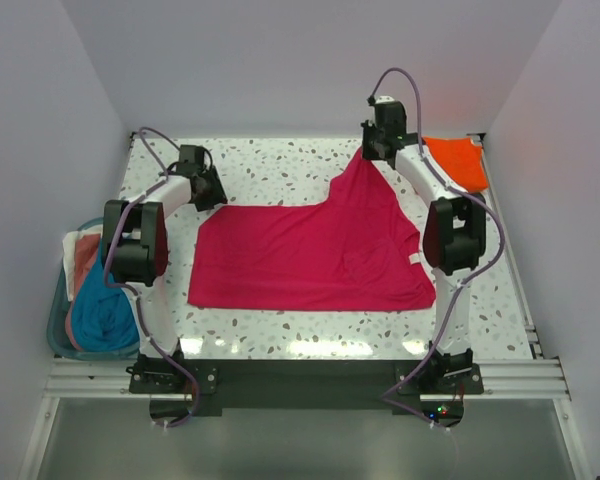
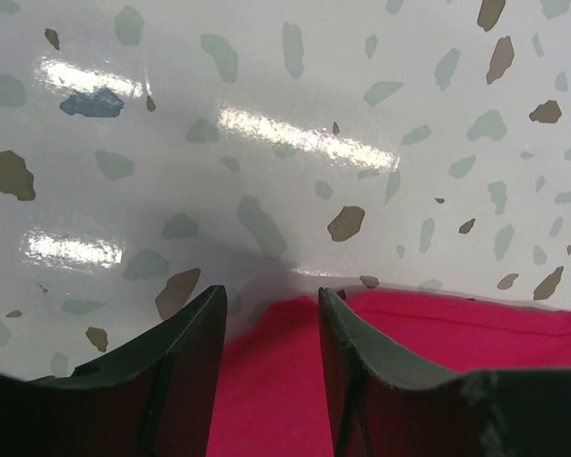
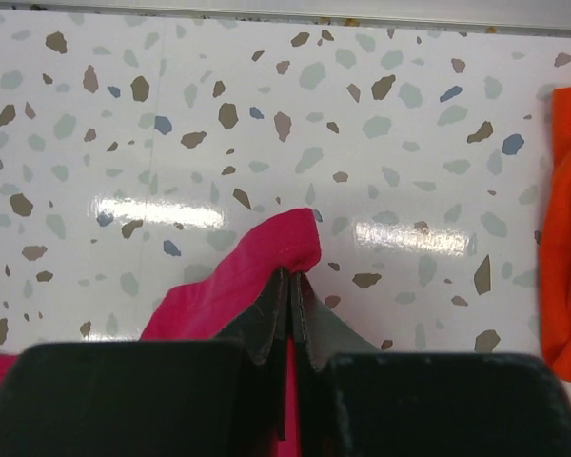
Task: Fold and stack the t-shirts
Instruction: Fold the tshirt
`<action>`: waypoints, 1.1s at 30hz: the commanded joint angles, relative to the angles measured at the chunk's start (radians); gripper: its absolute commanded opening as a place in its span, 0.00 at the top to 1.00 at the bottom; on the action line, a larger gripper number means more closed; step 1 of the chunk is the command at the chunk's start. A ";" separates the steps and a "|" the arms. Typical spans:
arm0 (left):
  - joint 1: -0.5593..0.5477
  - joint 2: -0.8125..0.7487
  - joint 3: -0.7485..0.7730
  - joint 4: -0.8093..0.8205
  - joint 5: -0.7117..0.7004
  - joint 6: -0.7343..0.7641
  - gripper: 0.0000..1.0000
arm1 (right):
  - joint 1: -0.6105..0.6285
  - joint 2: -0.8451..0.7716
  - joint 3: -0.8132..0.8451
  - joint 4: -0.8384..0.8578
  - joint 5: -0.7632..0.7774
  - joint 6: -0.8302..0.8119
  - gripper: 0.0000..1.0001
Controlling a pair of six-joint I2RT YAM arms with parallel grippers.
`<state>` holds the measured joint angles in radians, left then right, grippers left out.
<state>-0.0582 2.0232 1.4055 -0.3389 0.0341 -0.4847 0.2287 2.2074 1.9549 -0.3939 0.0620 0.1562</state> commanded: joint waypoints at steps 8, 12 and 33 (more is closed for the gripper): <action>0.003 -0.030 0.064 -0.071 0.061 0.126 0.49 | -0.003 -0.081 -0.031 0.055 0.015 -0.010 1.00; 0.003 -0.034 0.064 -0.081 0.069 0.155 0.50 | -0.003 -0.077 -0.036 0.058 0.006 -0.007 1.00; -0.022 -0.089 0.035 -0.080 0.164 0.150 1.00 | -0.003 -0.101 -0.094 0.090 0.012 0.005 1.00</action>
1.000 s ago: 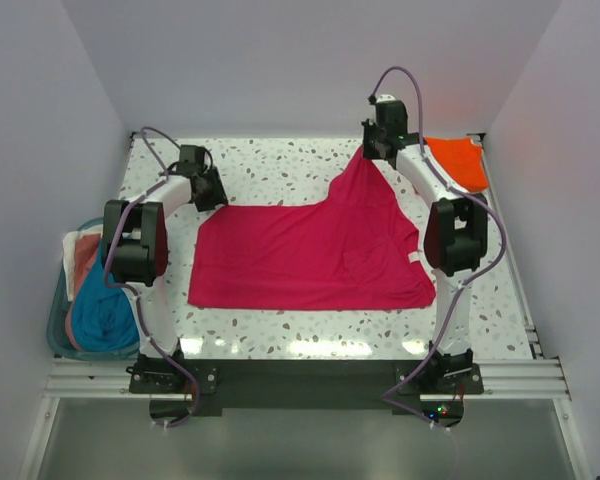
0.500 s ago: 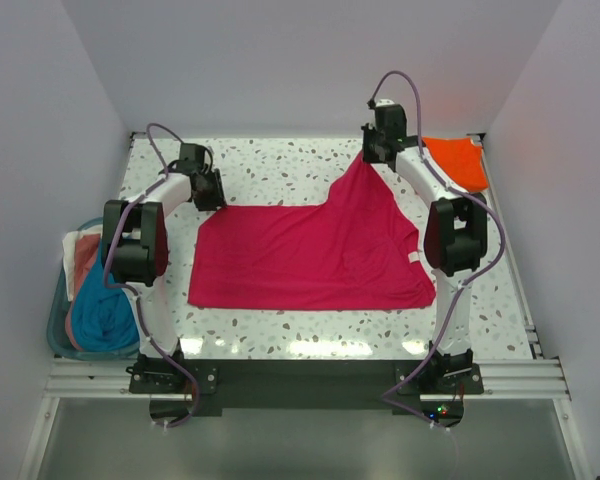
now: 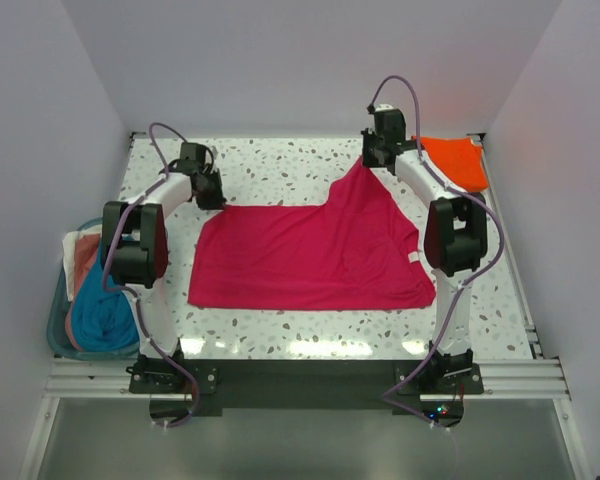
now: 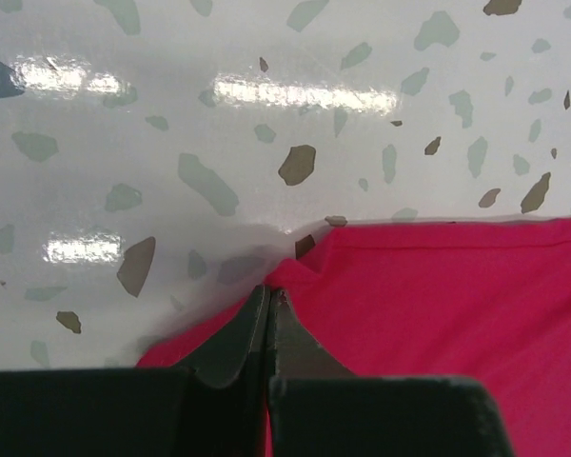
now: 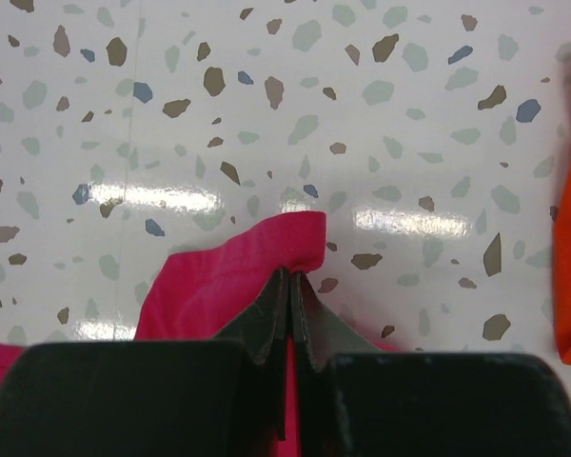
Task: Fold and stack the t-shirts
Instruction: Fold the tshirt
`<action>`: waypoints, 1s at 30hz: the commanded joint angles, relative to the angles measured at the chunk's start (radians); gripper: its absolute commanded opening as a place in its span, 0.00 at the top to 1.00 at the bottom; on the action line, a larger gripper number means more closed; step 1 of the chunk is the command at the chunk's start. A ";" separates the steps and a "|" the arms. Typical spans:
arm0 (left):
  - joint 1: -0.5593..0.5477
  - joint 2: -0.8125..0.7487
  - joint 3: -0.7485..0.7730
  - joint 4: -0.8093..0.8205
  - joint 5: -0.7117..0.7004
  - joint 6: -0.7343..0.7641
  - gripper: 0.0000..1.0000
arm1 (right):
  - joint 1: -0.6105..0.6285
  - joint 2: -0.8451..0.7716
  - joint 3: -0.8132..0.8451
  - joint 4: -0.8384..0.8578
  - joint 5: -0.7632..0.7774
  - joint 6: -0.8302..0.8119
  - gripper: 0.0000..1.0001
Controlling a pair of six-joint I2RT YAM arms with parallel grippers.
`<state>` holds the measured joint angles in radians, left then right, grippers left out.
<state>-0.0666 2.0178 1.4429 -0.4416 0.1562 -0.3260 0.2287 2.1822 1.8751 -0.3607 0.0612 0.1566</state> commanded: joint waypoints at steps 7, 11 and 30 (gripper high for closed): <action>-0.068 -0.221 -0.182 0.104 0.028 -0.064 1.00 | -0.003 -0.099 -0.054 0.078 0.019 0.012 1.00; -0.130 -0.278 -0.266 0.124 -0.038 -0.084 1.00 | -0.003 -0.114 -0.096 0.095 0.015 0.018 1.00; -0.210 -0.380 -0.228 0.038 -0.328 -0.096 0.57 | -0.002 -0.141 -0.162 0.121 0.012 0.032 1.00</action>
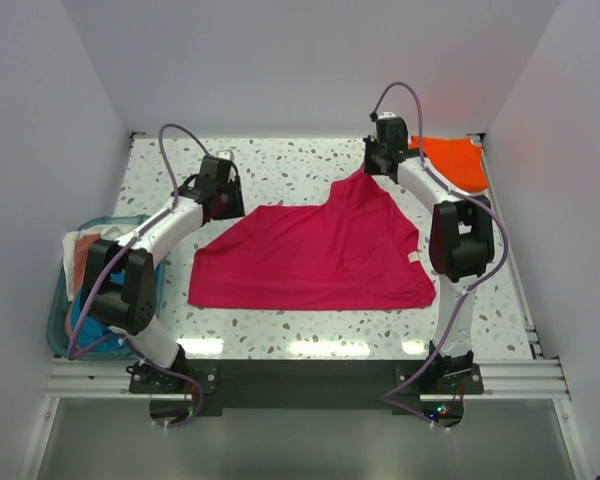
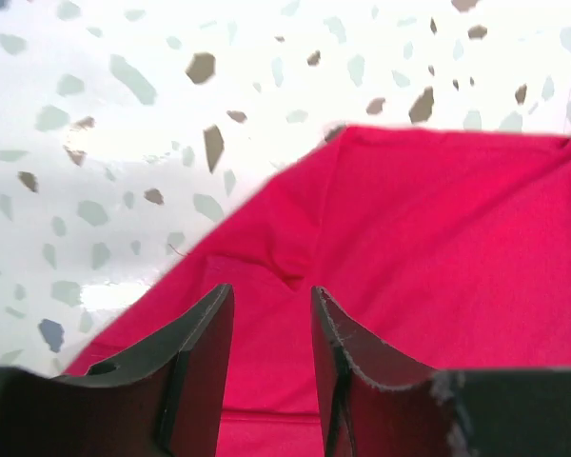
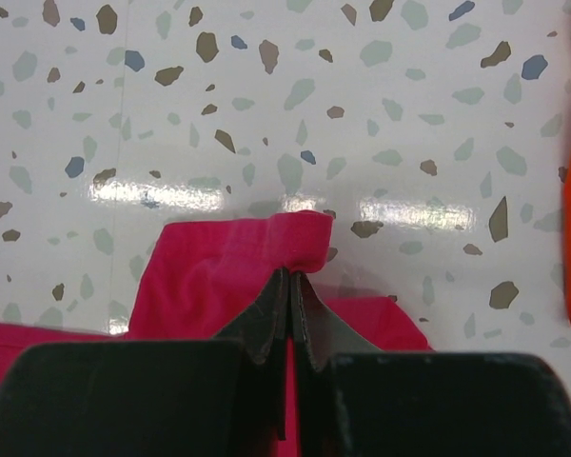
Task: Fold and stack the t-shirts
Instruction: Fold the tshirt
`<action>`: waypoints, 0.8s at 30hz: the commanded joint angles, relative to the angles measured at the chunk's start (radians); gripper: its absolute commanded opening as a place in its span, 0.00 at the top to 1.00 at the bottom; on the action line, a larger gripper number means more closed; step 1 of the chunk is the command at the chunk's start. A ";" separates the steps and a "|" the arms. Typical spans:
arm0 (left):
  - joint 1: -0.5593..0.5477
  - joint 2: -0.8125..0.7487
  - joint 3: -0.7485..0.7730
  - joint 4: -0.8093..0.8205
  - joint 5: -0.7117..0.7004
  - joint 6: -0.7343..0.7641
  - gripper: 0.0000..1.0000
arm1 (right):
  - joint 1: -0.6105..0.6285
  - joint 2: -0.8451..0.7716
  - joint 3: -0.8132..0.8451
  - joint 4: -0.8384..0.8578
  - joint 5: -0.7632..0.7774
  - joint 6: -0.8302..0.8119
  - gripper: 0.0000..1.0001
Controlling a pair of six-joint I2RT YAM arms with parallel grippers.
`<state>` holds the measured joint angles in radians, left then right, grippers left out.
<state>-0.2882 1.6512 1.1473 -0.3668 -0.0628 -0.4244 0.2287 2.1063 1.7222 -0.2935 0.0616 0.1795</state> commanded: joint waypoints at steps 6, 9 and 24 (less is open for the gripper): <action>0.014 0.050 0.092 -0.119 -0.129 0.006 0.57 | -0.003 -0.069 -0.016 0.057 0.014 0.008 1.00; 0.018 0.093 0.097 -0.124 -0.074 0.019 0.52 | -0.003 -0.069 -0.018 0.060 0.012 0.009 1.00; 0.070 0.189 0.106 -0.093 0.054 0.015 0.57 | -0.003 -0.071 -0.033 0.068 0.007 0.012 1.00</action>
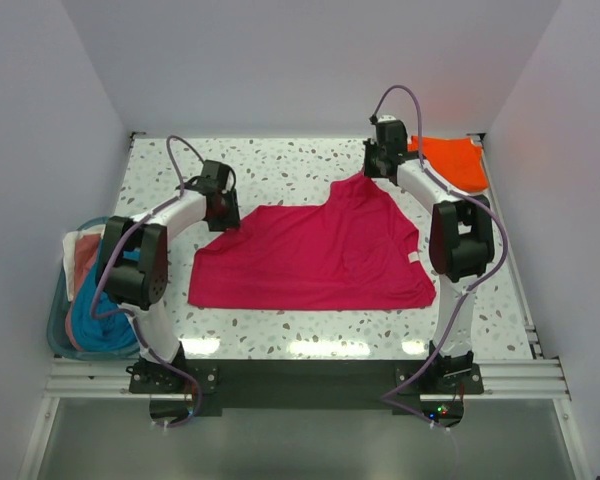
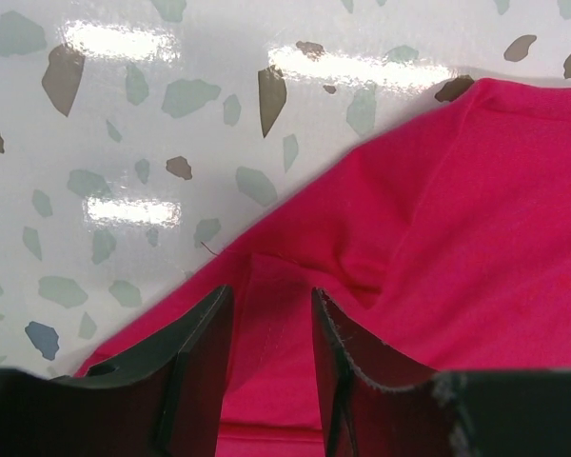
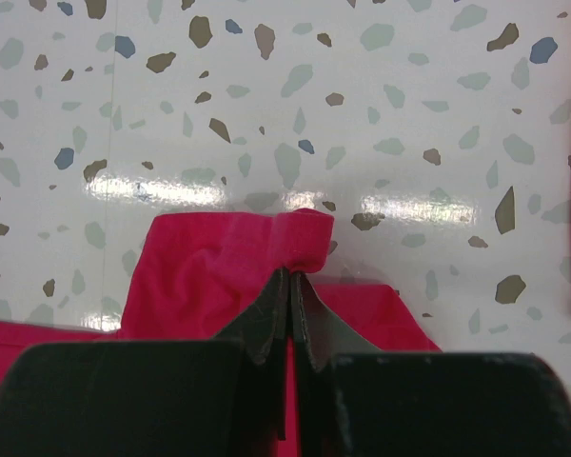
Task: Fold and stack the t-shirts
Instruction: Fold the tshirt
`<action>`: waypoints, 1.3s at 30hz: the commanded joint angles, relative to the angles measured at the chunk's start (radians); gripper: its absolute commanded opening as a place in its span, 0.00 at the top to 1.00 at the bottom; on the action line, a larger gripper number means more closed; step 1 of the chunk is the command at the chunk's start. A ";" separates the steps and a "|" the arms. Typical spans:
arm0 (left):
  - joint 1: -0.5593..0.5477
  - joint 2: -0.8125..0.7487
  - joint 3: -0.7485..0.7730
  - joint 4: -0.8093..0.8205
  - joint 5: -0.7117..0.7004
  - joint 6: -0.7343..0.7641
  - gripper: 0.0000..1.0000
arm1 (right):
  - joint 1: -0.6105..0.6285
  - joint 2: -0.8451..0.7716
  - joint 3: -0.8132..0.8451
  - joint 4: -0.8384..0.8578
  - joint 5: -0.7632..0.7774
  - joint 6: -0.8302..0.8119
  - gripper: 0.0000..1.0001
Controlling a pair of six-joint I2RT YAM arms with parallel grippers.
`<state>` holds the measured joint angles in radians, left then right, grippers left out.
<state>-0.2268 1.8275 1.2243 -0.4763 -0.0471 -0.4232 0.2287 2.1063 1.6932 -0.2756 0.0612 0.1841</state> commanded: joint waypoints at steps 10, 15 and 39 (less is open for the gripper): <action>0.017 0.015 0.017 0.024 0.067 0.011 0.62 | -0.002 -0.066 -0.003 0.050 0.006 0.009 1.00; 0.024 0.003 0.018 0.028 0.087 0.011 0.69 | -0.005 -0.066 -0.001 0.050 0.008 0.008 1.00; 0.168 -0.004 0.084 0.235 0.050 -0.049 1.00 | -0.020 -0.081 0.033 0.013 0.049 0.014 1.00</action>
<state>-0.0818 1.8454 1.2652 -0.3653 0.0269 -0.4484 0.2218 2.1059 1.6936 -0.2802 0.0723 0.1905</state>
